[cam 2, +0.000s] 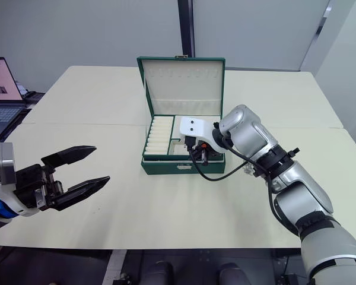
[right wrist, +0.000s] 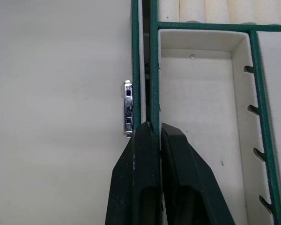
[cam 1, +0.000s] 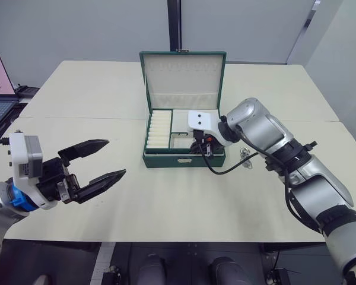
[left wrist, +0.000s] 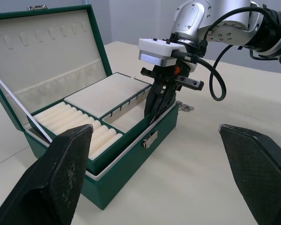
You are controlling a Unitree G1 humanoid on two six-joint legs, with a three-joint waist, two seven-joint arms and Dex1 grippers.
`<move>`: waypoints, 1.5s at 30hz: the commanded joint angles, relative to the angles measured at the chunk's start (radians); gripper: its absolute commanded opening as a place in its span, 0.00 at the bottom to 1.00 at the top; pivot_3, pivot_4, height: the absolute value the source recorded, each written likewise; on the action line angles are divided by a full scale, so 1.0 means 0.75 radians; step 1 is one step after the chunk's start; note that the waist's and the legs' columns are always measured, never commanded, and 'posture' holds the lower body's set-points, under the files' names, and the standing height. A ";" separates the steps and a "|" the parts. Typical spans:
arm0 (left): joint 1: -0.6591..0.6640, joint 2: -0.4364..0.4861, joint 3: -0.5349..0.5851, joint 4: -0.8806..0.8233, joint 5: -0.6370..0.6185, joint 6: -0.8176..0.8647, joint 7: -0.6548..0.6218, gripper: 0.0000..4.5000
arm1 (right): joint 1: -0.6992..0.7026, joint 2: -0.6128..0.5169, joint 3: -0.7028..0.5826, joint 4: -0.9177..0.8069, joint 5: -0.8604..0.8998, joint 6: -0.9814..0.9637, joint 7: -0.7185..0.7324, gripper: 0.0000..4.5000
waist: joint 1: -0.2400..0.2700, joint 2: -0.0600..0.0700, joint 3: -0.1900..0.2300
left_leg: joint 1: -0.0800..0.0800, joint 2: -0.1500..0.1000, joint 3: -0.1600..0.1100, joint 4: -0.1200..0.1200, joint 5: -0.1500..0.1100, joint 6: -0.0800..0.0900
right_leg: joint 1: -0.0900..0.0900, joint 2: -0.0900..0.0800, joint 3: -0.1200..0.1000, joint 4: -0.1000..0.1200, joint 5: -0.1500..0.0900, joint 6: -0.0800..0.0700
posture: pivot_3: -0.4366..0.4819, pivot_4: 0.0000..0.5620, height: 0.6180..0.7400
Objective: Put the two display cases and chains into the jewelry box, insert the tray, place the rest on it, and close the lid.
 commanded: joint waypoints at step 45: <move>0.009 0.018 0.016 -0.011 -0.006 -0.019 -0.009 1.00 | 0.002 0.023 -0.035 0.021 0.011 -0.094 0.025 0.00 | -0.001 0.000 0.000 | 0.000 0.000 0.001 -0.001 0.000 0.000 | 0.000 0.000 0.001 -0.001 0.000 0.000 | 0.48 0.27 0.89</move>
